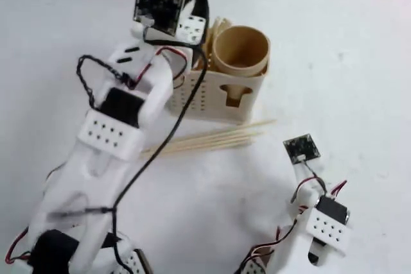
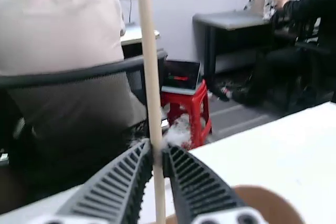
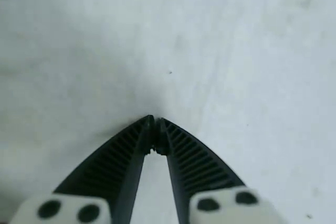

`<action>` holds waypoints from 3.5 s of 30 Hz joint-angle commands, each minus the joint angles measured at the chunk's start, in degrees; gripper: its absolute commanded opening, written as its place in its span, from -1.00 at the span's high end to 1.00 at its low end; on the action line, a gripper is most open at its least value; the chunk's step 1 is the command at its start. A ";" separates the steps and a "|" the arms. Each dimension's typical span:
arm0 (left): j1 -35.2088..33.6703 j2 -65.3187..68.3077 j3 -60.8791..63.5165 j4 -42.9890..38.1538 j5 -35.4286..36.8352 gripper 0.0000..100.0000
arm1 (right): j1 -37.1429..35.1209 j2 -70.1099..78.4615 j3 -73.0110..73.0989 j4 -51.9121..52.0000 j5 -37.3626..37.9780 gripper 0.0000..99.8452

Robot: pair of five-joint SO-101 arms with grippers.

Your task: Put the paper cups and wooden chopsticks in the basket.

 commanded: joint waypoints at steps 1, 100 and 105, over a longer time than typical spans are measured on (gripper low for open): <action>-2.51 1.54 0.70 -2.37 0.79 0.82 | -1.89 0.04 0.09 -1.01 -0.35 0.96; 18.95 29.58 7.56 32.88 -35.25 0.68 | -1.71 0.04 0.09 -1.01 -0.26 0.96; 17.54 38.37 2.90 34.11 -35.16 0.68 | -1.71 0.04 0.18 -1.01 -0.26 0.96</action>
